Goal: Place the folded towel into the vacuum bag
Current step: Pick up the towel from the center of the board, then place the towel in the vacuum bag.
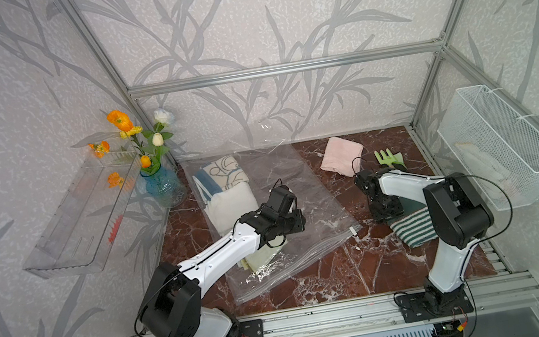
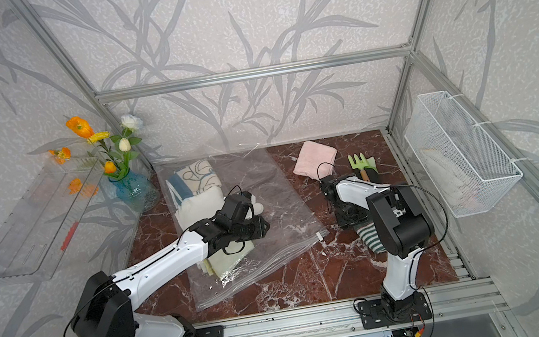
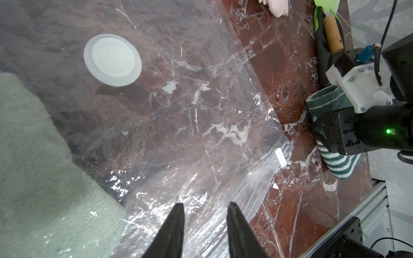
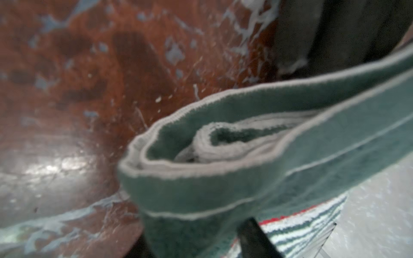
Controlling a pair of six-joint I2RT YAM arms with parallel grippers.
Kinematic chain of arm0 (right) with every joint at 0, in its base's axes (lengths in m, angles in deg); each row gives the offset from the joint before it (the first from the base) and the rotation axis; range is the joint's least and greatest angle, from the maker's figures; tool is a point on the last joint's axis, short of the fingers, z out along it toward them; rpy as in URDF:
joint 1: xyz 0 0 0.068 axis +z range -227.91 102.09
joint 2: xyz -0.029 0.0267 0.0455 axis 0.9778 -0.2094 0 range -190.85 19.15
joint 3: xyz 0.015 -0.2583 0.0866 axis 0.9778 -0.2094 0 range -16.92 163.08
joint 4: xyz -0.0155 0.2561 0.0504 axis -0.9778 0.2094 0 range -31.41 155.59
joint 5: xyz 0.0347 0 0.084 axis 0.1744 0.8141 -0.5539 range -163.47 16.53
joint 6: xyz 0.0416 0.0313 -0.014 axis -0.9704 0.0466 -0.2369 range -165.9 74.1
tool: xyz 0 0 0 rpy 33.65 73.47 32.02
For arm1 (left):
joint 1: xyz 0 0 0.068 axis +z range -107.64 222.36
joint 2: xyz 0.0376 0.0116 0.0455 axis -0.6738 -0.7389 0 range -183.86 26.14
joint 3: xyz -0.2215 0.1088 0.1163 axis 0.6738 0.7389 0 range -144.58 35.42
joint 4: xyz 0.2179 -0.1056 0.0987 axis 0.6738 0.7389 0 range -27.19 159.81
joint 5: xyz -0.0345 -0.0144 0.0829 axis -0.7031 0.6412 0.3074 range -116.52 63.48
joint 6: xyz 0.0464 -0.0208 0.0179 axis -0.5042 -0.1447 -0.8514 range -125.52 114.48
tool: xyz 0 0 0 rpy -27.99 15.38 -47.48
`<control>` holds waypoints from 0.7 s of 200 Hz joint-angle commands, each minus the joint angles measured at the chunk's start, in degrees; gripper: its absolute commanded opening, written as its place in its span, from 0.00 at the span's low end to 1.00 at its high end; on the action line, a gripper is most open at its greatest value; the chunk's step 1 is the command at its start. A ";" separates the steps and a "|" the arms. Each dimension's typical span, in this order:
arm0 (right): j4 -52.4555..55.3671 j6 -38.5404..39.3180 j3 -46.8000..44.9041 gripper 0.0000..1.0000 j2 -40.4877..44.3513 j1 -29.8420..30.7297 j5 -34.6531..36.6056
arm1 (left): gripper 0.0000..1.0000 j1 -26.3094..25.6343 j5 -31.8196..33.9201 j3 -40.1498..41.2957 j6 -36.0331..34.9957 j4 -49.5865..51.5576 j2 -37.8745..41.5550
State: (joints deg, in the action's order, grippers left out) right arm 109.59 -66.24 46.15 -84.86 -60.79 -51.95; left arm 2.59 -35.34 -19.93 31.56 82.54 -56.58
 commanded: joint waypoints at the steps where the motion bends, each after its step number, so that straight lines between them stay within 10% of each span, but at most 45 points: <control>1: -2.32 -0.45 0.12 0.16 2.82 -0.43 -1.12 | 0.34 -0.08 0.83 -0.28 -0.41 0.74 1.19; 17: -2.01 0.51 0.20 0.00 6.70 -0.37 -1.82 | 0.34 -0.07 1.73 -0.18 -0.78 1.44 1.81; 71: -2.07 -0.04 3.07 0.00 19.51 9.22 -19.14 | 0.34 -0.04 1.72 -0.29 -0.79 1.01 1.24; 140: -17.29 -15.77 20.40 0.00 -6.51 21.35 -31.87 | 0.34 1.08 2.62 1.86 1.11 -2.53 -2.48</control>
State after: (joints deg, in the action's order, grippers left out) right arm 100.02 -75.15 62.15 -82.94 -40.61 -78.57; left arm 2.88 -34.03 -19.38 31.72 80.99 -58.63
